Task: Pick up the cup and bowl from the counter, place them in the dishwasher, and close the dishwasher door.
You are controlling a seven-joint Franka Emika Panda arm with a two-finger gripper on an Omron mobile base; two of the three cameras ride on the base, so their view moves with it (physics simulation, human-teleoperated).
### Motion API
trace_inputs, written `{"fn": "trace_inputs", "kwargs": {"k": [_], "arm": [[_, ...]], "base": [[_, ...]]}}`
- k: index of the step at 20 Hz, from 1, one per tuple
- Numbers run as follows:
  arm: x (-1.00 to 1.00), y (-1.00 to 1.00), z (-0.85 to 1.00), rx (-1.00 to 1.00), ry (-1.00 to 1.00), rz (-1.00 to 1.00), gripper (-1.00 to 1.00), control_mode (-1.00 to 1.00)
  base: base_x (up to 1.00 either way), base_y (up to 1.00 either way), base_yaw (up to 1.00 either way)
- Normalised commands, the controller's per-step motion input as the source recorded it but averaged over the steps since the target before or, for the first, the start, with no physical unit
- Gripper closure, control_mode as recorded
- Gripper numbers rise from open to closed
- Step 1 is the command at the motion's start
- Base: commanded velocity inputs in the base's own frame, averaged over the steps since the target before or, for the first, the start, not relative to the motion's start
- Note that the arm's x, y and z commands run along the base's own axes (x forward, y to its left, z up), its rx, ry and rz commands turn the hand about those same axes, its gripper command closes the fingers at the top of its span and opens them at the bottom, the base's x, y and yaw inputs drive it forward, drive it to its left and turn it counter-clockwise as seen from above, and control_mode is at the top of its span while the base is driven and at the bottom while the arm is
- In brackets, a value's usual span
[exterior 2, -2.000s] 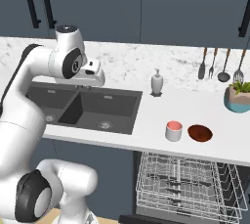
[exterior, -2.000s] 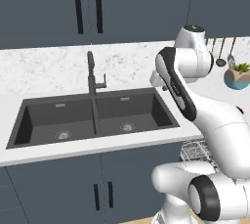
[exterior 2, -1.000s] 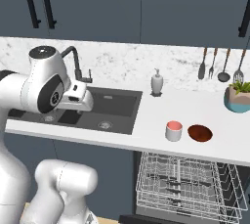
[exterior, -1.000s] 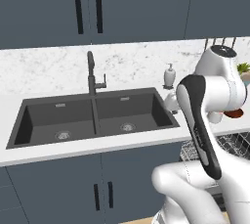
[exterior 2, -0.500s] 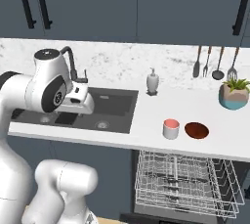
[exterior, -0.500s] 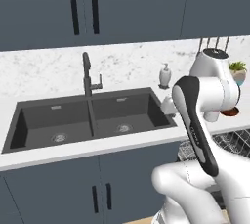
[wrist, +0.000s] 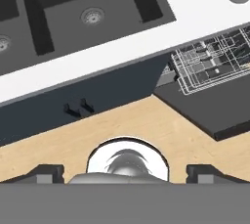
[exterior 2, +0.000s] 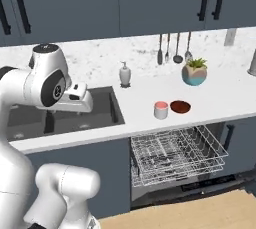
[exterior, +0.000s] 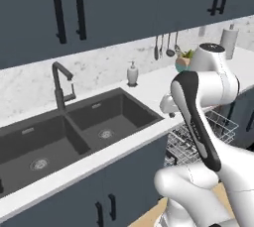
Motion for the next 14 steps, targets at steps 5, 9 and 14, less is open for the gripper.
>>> {"fn": "trace_inputs", "kwargs": {"k": [5,9,14], "arm": [[0.0,0.0,0.0,0.0,0.0,0.0,-1.0,1.0],[0.0,0.0,0.0,0.0,0.0,0.0,-1.0,1.0],[0.0,0.0,0.0,0.0,0.0,0.0,-1.0,1.0]], "base": [[0.24,0.14,-0.68],[0.85,0.19,-0.64],[0.73,0.13,-0.44]]}}
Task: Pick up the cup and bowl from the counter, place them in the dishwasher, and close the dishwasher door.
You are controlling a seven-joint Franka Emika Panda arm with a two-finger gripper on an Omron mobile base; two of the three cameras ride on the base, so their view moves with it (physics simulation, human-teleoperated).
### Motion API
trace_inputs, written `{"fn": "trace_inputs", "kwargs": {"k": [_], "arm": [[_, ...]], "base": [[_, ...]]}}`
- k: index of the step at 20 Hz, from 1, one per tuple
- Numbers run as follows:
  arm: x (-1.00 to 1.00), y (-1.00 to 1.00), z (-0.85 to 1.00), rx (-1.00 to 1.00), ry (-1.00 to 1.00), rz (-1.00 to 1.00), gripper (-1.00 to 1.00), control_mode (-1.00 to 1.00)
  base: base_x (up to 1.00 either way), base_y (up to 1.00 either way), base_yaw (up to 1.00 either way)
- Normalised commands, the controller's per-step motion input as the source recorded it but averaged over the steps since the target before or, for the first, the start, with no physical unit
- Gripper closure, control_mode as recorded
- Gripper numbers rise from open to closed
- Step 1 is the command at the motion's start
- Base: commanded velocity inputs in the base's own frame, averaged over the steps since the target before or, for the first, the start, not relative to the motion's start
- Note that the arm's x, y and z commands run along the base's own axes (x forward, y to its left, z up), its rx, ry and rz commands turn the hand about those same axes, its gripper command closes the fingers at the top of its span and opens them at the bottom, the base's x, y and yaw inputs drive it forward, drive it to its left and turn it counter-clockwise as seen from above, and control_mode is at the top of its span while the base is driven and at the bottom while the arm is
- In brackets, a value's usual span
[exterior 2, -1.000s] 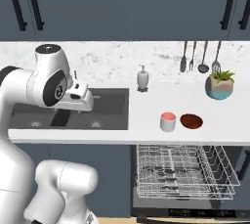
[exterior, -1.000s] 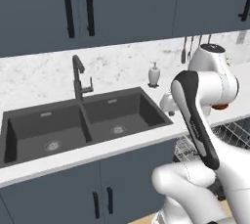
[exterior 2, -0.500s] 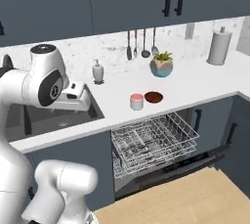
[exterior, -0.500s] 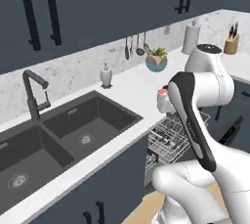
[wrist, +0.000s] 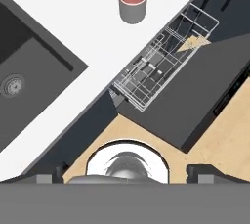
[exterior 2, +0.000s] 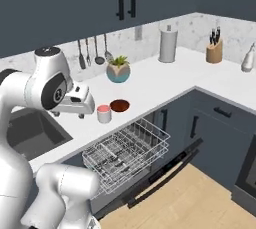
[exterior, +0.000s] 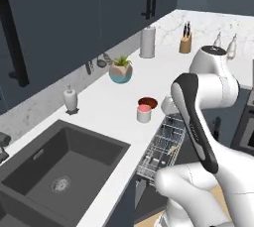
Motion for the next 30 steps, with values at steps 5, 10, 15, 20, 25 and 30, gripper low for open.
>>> {"fn": "trace_inputs", "kwargs": {"k": [5,10,15,20,25,30], "arm": [[0.0,0.0,0.0,0.0,0.0,0.0,-1.0,1.0],[0.0,0.0,0.0,0.0,0.0,0.0,-1.0,1.0],[0.0,0.0,0.0,0.0,0.0,0.0,-1.0,1.0],[0.0,0.0,0.0,0.0,0.0,0.0,-1.0,1.0],[0.0,0.0,0.0,0.0,0.0,0.0,-1.0,1.0],[0.0,0.0,0.0,0.0,0.0,0.0,-1.0,1.0]], "base": [[0.07,0.31,-0.19],[0.15,0.47,-0.35],[0.05,0.57,-0.39],[0.13,0.63,-0.18],[0.32,0.61,0.0],[0.83,0.32,0.0]]}}
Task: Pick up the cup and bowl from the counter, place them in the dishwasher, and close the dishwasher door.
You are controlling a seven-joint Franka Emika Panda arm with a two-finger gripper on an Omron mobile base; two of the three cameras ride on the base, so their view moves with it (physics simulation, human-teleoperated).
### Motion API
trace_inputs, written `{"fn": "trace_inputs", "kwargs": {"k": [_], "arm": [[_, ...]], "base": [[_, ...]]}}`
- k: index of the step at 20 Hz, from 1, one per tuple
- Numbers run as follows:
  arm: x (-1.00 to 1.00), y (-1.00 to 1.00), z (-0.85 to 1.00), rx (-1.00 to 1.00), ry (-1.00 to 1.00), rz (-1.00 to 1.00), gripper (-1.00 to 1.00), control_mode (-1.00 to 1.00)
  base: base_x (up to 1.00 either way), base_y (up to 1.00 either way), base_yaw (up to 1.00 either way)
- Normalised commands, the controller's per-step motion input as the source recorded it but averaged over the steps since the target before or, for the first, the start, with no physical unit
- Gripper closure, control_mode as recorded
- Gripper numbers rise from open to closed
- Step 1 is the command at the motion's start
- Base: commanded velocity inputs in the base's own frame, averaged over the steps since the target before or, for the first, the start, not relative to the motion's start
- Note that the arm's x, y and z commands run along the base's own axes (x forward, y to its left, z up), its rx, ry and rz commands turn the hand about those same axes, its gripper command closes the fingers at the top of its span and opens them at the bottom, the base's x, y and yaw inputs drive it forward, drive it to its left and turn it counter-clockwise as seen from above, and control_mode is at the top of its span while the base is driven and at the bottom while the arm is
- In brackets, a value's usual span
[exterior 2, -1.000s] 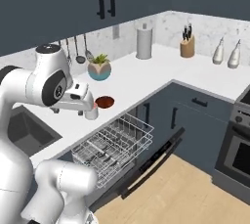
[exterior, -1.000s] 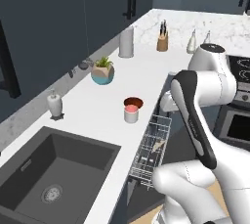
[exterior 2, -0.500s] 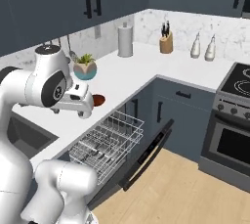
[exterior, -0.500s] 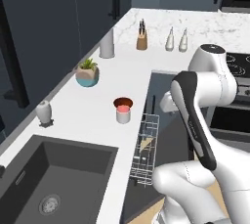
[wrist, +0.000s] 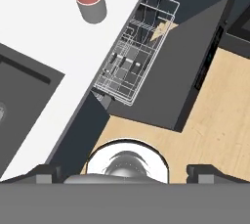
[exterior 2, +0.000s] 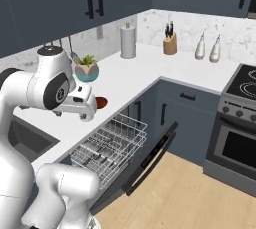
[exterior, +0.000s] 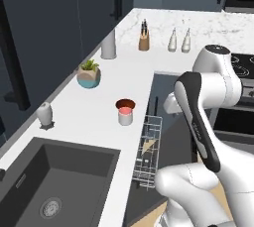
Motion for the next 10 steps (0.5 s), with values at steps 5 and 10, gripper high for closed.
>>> {"fn": "trace_inputs", "kwargs": {"k": [5,10], "arm": [[0.0,0.0,0.0,0.0,0.0,0.0,-1.0,1.0],[0.76,0.17,-0.13,0.0,0.02,0.0,-1.0,-1.0]], "base": [[0.78,0.2,0.0],[0.0,0.0,0.0]]}}
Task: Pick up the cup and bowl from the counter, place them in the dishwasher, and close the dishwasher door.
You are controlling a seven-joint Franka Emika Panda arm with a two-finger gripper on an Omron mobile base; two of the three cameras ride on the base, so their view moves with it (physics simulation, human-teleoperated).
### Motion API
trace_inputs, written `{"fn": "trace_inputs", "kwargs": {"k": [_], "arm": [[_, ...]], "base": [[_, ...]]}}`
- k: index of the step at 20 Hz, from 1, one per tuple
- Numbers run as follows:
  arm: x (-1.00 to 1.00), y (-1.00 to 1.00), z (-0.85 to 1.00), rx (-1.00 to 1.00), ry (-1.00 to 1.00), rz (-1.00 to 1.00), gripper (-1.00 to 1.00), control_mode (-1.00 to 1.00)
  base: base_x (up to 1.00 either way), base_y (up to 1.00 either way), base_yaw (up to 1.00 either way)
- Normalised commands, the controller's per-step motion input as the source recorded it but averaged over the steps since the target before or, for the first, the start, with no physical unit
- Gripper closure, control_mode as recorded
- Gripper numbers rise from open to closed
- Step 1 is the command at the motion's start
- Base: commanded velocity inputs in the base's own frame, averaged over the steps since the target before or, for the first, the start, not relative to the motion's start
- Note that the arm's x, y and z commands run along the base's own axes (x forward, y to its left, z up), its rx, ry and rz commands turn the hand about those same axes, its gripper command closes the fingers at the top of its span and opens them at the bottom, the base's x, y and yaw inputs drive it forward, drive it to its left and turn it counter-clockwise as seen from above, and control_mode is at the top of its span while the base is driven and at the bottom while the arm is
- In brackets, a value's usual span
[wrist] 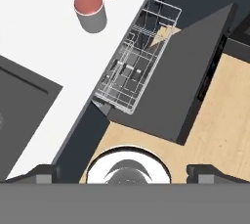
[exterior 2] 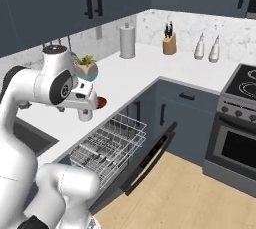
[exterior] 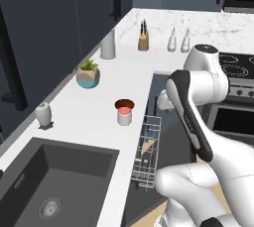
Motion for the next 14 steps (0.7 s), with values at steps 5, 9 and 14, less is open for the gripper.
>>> {"fn": "trace_inputs", "kwargs": {"k": [5,9,14], "arm": [[0.92,0.01,-0.25,0.01,-0.01,0.0,-1.0,-1.0],[0.74,0.08,-0.22,0.06,-0.07,0.0,-1.0,-1.0],[0.7,0.26,-0.21,0.05,-0.03,0.0,-1.0,-1.0]], "base": [[0.0,0.0,0.0],[0.0,0.0,0.0],[0.0,0.0,0.0]]}}
